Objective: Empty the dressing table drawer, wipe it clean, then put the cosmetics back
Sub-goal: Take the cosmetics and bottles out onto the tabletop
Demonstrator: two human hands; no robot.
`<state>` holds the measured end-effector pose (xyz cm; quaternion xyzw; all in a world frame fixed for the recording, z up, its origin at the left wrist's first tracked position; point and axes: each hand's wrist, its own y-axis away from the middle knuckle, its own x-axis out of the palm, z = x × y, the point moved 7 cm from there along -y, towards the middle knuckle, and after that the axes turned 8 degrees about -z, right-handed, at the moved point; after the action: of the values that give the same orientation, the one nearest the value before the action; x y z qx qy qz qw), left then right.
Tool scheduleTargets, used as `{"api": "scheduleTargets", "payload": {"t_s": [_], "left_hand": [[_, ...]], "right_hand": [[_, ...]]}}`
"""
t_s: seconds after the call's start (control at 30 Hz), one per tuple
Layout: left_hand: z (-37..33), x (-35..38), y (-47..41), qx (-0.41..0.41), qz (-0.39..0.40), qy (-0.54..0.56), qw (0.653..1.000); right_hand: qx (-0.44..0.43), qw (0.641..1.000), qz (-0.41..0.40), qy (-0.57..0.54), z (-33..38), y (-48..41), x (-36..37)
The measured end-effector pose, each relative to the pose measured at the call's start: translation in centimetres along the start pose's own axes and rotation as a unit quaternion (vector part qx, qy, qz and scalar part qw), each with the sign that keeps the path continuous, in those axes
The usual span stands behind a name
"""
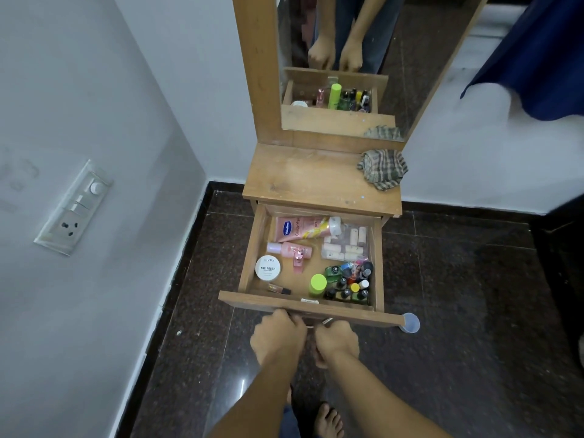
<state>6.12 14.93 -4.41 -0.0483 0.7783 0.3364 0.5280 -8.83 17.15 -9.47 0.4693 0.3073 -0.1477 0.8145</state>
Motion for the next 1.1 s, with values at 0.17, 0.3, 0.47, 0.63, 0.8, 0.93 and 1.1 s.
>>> {"api": "scheduleTargets", "payload": {"t_s": [0.17, 0.3, 0.47, 0.63, 0.8, 0.93, 1.1], "left_hand": [[-2.5, -6.8, 0.1, 0.072, -0.114, 0.077, 0.988], [-6.6, -9.6, -3.4, 0.113, -0.085, 0.178, 0.974], [-9.8, -8.9, -7.5, 0.113, -0.047, 0.191, 0.974], [-10.6, -6.9, -11.3, 0.109, -0.015, 0.136, 0.985], [-10.3, -6.4, -13.8, 0.097, -0.035, 0.116, 0.988], [-10.5, -6.1, -14.6, 0.114, -0.042, 0.099, 0.988], [-10.7, -6.0, -15.2, 0.13, -0.075, 0.114, 0.982]], "right_hand": [[-0.274, 0.946, -0.024, 0.171, 8.3, 4.7, -4.9], [-0.389, 0.895, -0.121, 0.18, 15.0, 4.2, -8.7], [-0.441, 0.844, -0.208, 0.223, 18.7, 0.0, -8.4], [-0.482, 0.778, -0.18, 0.36, 20.5, -3.4, -4.3], [-0.527, 0.697, -0.186, 0.449, 22.2, -5.5, -0.9], [-0.557, 0.633, -0.199, 0.5, 23.2, -6.3, 0.0], [-0.577, 0.567, -0.235, 0.539, 23.0, -6.9, 0.6]]}}
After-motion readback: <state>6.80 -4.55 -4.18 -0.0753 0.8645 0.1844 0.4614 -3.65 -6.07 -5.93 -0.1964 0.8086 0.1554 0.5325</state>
